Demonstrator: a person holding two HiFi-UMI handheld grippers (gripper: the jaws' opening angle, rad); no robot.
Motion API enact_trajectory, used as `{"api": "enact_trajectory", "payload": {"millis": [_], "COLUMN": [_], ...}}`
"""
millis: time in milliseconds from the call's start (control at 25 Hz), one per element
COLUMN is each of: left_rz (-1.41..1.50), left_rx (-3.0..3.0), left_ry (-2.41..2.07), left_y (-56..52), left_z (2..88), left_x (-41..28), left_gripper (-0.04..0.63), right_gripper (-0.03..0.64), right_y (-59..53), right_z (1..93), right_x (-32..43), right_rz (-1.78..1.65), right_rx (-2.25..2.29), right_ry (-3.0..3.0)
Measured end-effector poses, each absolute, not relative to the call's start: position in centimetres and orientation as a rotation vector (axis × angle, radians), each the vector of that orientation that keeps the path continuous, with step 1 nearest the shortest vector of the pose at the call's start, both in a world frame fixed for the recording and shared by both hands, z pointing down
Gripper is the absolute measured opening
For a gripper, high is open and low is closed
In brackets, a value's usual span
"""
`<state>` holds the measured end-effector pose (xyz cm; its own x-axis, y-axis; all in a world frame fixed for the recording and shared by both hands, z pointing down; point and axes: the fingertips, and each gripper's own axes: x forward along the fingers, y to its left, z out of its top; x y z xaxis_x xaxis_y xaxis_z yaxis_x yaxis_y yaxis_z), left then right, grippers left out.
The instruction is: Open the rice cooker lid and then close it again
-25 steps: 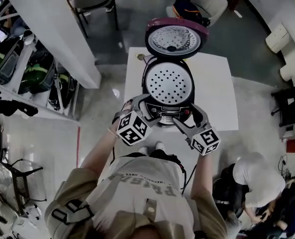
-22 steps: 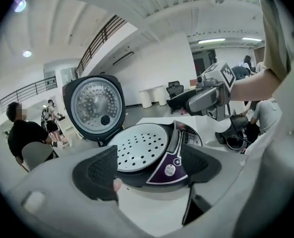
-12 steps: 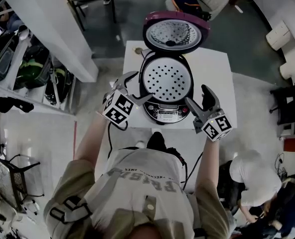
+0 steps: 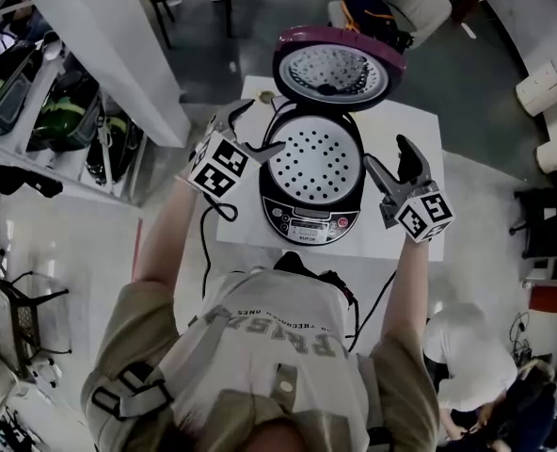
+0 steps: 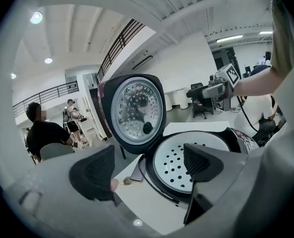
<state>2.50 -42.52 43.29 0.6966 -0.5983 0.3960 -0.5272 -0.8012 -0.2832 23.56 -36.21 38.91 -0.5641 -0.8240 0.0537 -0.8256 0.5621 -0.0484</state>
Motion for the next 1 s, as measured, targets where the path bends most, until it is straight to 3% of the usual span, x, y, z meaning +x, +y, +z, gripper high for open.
{"api": "enact_trajectory", "payload": {"millis": [1000], "left_rz": [-0.838], "left_rx": [-2.587], "left_ry": [0.777], "left_y": [-52.3], "left_z": [37.0], "left_x": [6.8], "left_gripper": [0.518], "right_gripper": [0.44], "right_y": [-49.1], "right_z": [32.1], "right_x": [23.4], "right_rz": [-0.148], "right_rx": [1.238], "right_ry": [-2.694]}}
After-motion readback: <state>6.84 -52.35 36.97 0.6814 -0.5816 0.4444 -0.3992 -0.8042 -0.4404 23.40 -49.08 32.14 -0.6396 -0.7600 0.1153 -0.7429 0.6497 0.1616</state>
